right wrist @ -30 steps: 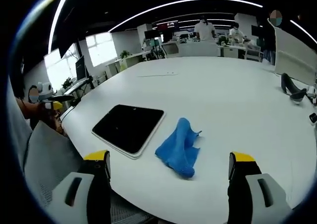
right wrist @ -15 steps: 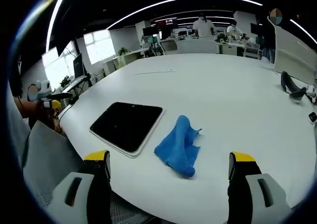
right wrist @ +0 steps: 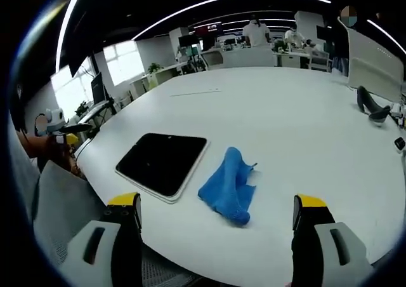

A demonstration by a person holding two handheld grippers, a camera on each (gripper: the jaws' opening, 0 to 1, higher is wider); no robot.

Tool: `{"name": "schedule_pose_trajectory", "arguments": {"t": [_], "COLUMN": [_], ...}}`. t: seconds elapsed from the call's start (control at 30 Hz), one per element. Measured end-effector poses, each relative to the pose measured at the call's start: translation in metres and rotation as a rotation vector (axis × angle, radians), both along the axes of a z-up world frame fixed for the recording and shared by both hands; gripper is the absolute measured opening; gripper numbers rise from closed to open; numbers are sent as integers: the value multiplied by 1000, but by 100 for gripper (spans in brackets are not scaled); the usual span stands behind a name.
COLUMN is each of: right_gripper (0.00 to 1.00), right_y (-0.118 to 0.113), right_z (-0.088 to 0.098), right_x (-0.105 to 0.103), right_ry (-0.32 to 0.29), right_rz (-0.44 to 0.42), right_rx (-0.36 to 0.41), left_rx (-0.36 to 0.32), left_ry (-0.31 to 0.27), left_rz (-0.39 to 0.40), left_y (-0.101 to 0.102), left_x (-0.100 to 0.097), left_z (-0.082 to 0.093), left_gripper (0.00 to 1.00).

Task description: Wipe the mirror surface with the cleaning cloth until all visible marks leave the cleaned area.

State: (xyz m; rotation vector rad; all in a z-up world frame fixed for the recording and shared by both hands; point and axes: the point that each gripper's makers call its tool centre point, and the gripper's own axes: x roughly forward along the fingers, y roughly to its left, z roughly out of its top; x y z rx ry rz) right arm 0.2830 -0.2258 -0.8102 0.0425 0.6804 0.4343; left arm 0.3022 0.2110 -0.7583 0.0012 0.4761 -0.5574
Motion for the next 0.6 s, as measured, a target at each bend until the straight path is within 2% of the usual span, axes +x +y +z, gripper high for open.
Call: {"name": "schedule_pose_trajectory", "arguments": {"t": [0.6], "right_gripper": [98], "right_y": [-1], "right_z": [2], "right_x": [-1], "right_ry": [3], "right_rz": [-4], "right_rx": [2], "left_rx": [2], "left_ry": [-5], "left_rz": [-19], "left_y": [-6], "left_x": [1], "left_z": [0], "left_gripper": [99]}}
